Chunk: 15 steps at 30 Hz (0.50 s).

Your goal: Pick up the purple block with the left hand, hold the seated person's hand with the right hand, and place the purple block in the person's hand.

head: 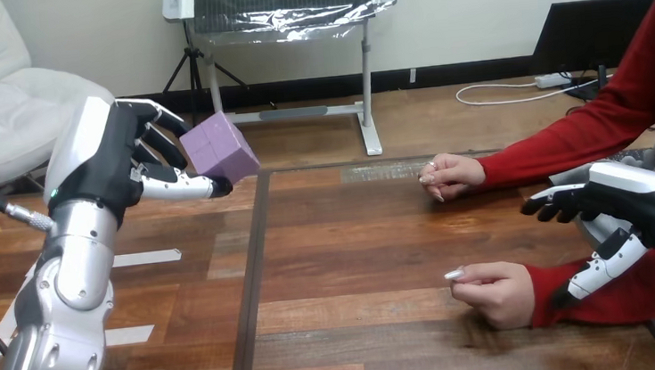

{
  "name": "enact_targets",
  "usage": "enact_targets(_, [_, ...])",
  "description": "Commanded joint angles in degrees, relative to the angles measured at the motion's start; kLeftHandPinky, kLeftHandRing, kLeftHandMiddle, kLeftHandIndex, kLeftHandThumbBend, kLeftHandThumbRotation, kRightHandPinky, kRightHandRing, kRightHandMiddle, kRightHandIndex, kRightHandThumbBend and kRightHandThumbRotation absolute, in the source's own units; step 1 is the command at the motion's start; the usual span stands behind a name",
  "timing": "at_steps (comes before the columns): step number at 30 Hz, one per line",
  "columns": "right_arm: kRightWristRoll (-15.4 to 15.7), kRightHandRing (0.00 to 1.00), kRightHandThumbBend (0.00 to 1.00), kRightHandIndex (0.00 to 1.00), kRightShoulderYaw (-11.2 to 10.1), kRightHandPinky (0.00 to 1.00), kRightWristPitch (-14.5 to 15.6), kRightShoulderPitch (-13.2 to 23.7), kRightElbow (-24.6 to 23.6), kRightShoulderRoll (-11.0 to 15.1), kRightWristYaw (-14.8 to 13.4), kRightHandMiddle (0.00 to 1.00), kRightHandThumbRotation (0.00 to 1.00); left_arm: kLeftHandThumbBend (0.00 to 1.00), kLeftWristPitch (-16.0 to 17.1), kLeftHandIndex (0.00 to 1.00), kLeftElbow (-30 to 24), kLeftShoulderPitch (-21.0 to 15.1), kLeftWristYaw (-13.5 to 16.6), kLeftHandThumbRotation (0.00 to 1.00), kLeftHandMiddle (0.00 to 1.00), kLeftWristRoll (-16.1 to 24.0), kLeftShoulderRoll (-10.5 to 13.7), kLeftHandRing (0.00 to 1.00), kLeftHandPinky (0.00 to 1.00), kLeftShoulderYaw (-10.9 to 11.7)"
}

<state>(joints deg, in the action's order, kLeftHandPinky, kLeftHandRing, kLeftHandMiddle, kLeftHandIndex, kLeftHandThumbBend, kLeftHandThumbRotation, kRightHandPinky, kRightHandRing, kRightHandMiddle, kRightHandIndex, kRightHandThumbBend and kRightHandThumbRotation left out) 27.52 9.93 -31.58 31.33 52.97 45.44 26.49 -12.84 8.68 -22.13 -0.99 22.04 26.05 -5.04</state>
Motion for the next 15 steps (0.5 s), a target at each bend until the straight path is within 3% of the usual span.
enact_targets(1, [0.89, 0.86, 1.0, 0.88, 0.79, 0.89, 1.71, 5.96, -0.65, 2.25, 0.36, 0.86, 0.3, 0.74, -0.14, 0.43, -3.36, -1.87, -0.06, 0.0, 0.41, -0.23, 0.25, 0.34, 0.26, 1.9])
enact_targets(15, [3.74, 0.89, 1.0, 0.89, 3.15, 0.86, 7.69, 6.53, -1.15, 1.6, 2.2, 0.89, 0.26, 0.74, 0.35, 0.44, -2.92, -1.87, -0.26, 0.0, 0.42, -0.76, 0.37, 0.36, 0.28, 2.71])
